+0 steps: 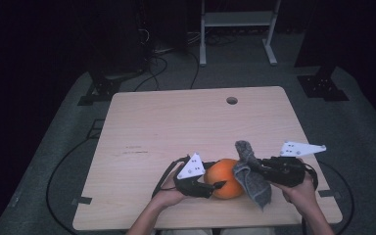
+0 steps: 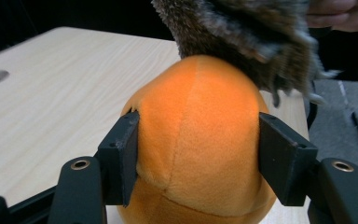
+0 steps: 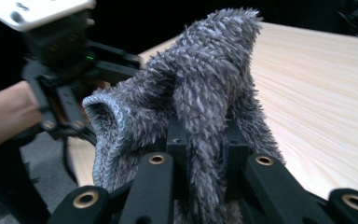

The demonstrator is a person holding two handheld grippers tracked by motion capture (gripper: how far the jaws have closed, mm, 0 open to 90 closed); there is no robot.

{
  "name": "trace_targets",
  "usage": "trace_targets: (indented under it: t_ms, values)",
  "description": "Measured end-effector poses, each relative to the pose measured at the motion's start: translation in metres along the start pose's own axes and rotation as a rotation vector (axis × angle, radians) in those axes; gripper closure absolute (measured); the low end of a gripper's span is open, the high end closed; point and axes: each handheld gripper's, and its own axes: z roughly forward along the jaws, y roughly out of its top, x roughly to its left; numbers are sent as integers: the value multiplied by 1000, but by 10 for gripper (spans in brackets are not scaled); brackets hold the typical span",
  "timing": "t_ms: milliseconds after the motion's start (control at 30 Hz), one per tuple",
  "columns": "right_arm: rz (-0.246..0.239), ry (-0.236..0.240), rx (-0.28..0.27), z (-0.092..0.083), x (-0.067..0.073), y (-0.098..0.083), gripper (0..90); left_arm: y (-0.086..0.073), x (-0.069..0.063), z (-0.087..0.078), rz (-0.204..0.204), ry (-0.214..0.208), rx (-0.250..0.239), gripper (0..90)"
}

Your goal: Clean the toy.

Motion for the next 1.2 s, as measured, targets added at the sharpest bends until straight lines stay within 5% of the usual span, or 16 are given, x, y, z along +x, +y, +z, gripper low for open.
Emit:
trace_targets:
  t_ms: [133,300,567,633,767,967,1067,1200]
  values:
    - [-25,26,18,18,12,4,774,3,-1,-6,-3,-17,-3,371]
    - [35,43,51,32,1,-13,774,-1,0,-1,-8,-22,10,369]
    - [39,7,84,27,-8,-21,774,-10,8,3,-43,-43,-4,138]
    - [38,0,87,26,-10,-22,774,-14,11,5,-71,-65,-5,117]
    - [47,-18,93,24,-15,-25,774,-20,11,9,-40,-74,40,98]
    - [92,-32,91,19,-26,-30,774,-25,13,22,-66,-77,55,76]
    - [95,-40,93,20,-28,-32,774,-28,11,26,-77,-81,28,85]
    - [95,-52,81,17,-27,-30,775,-23,6,20,-33,-44,-12,307]
